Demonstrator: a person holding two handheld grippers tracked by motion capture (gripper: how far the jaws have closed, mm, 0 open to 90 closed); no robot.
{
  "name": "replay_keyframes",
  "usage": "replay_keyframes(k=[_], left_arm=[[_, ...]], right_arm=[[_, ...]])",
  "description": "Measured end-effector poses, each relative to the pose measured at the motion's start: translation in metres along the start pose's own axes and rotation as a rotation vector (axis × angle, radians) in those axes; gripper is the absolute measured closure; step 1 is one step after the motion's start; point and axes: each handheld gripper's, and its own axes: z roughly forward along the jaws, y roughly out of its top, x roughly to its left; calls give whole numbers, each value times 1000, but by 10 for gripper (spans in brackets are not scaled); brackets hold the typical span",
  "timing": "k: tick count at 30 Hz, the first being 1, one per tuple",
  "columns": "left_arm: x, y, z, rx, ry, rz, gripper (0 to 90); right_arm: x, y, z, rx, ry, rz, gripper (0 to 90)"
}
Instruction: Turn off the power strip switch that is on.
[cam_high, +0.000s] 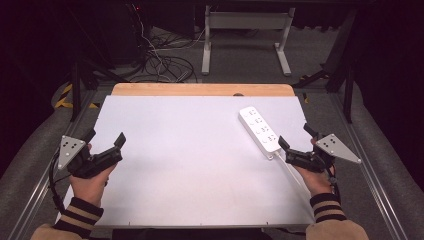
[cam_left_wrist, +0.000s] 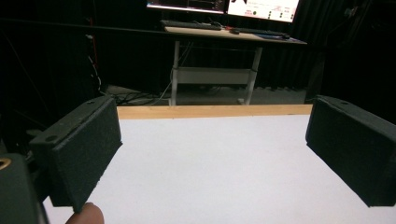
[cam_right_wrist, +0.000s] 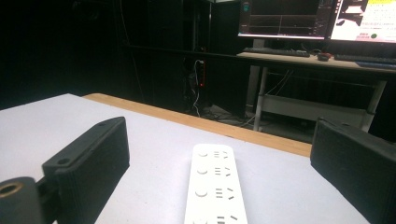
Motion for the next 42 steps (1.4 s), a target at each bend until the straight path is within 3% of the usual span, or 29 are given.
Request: replay_keyframes(k=[42], left_arm=[[0, 0, 1, 7, 5, 6, 43]], right_arm=[[-2, -2, 3, 24, 0, 19, 52]])
